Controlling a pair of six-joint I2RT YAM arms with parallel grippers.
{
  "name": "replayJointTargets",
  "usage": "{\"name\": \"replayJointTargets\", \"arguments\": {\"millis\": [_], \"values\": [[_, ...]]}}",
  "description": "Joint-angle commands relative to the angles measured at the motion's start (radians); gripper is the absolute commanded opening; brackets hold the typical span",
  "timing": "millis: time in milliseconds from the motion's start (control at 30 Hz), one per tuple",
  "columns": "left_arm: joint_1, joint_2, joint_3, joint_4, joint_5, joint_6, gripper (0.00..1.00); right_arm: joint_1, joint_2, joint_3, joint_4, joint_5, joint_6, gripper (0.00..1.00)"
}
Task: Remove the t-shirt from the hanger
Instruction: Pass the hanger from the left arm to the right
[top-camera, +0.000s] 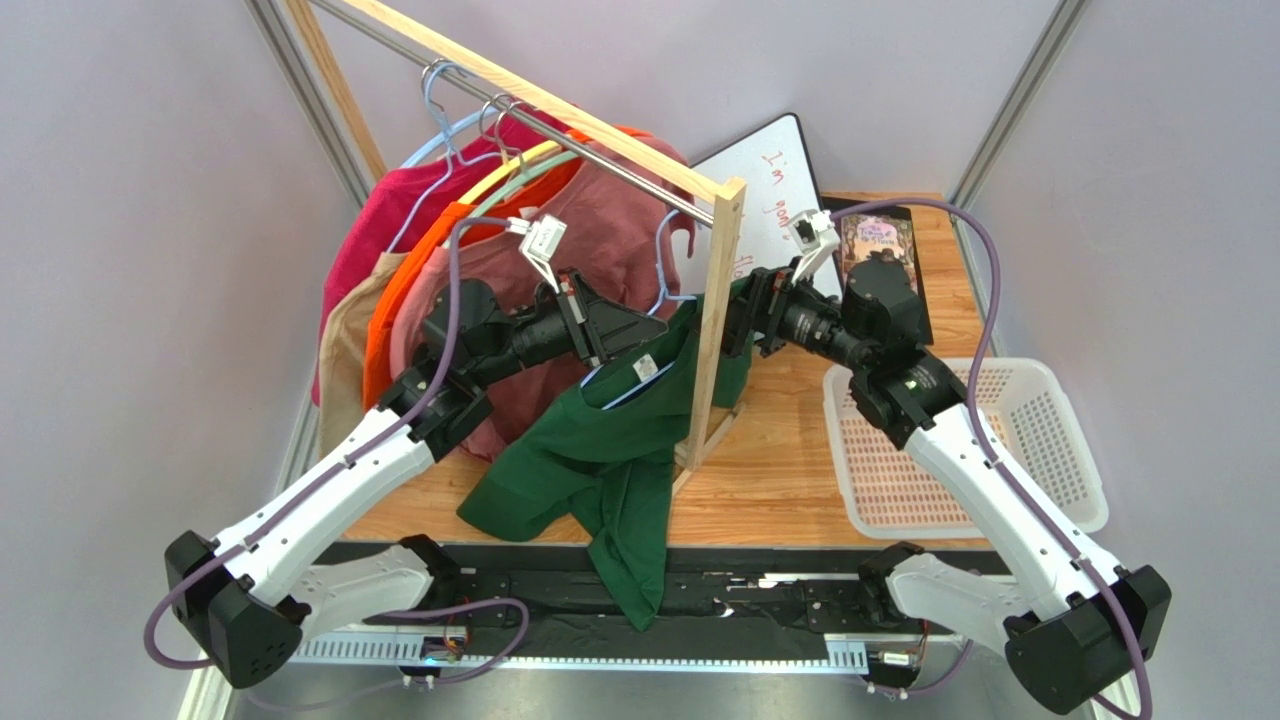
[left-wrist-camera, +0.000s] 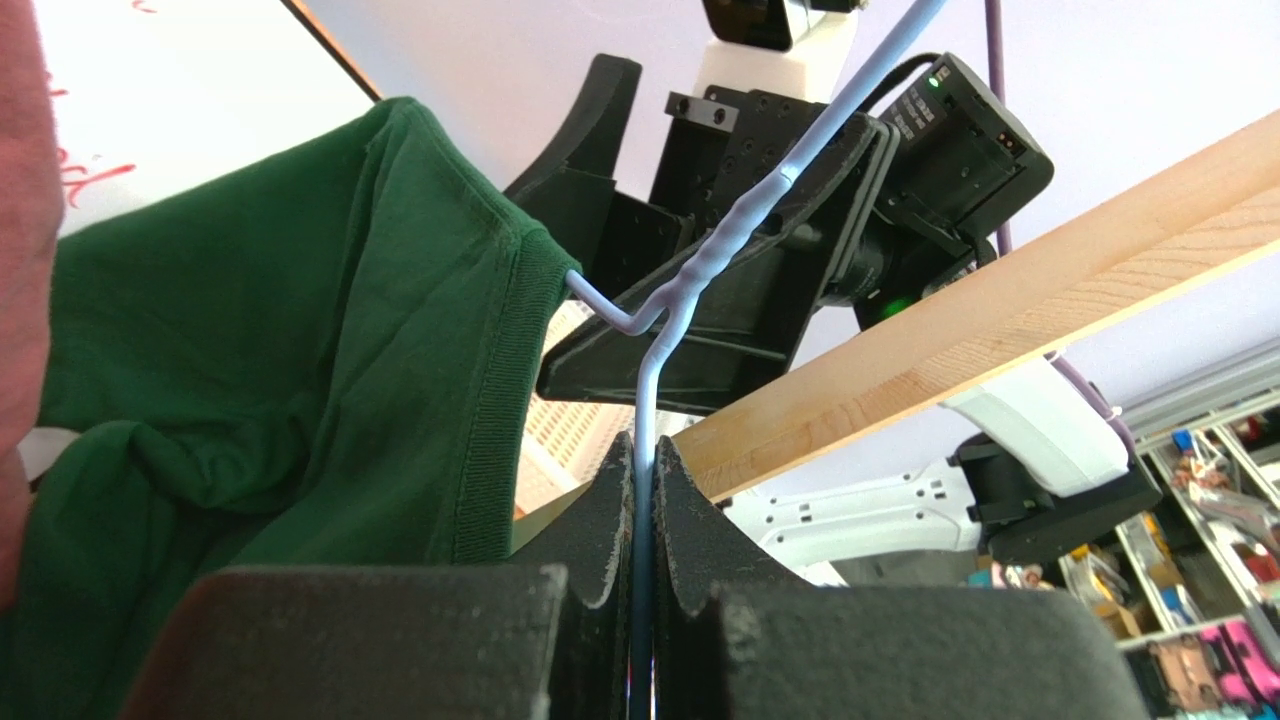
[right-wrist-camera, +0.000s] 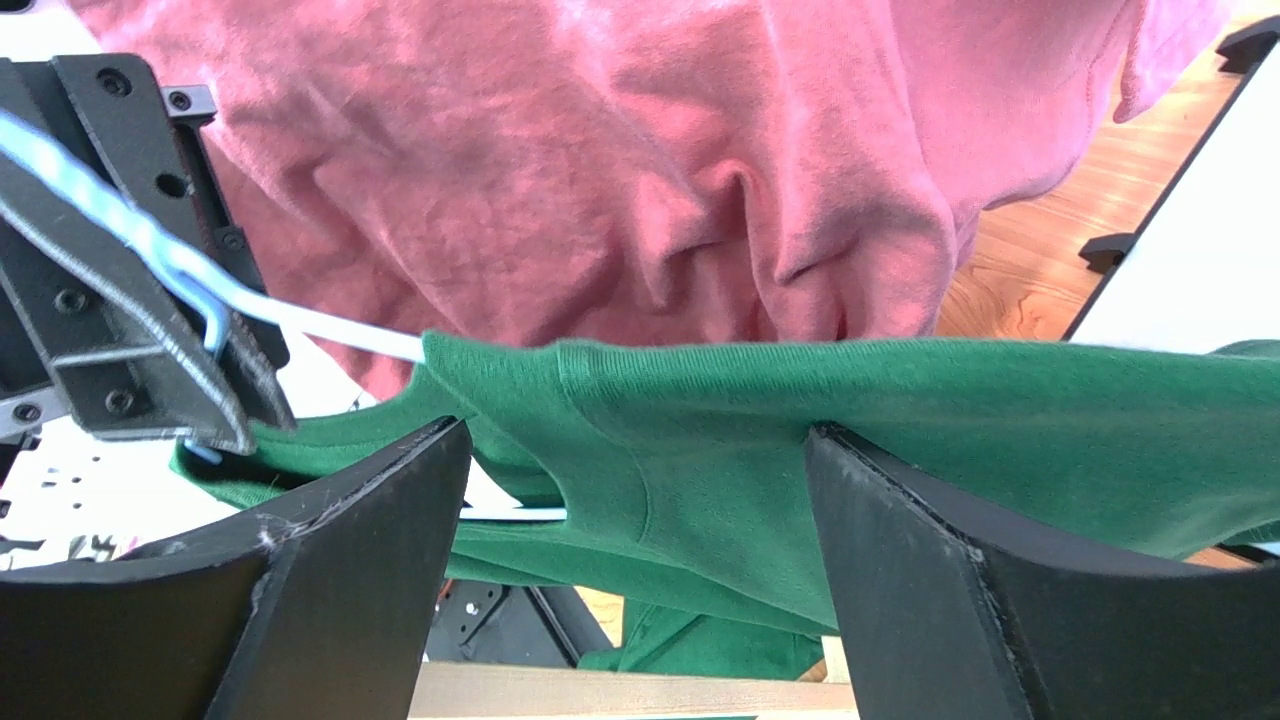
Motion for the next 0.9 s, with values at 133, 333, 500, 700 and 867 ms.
{"name": "replayJointTargets", "arguments": {"millis": [133,333,500,700,867], "values": [[-0.027,0.009,0.114,-0.088,0.038,0.062,0.00,0.011,-0.141,0.016,-0.069,0.132,0.009,0.88],[-0.027,0.051,0.186,-0.206,0.031,0.129,0.00,0.005,-0.169,0.096,-0.149,0.212,-0.050,0.76],[-0.027,0.104,0.253,-0.255,0.047,0.162,0.00,0.007,-0.071,0.193,-0.101,0.037,-0.025,0.69],[-0.027,0.112,0.335,-0.346,0.052,0.229,0.00,0.005,-0.006,0.315,-0.176,0.037,-0.028,0.68],[-0.027,0.150,0.439,-0.436,0.133,0.296,0.00,0.005,-0.031,0.277,-0.156,0.037,-0.027,0.70]]}}
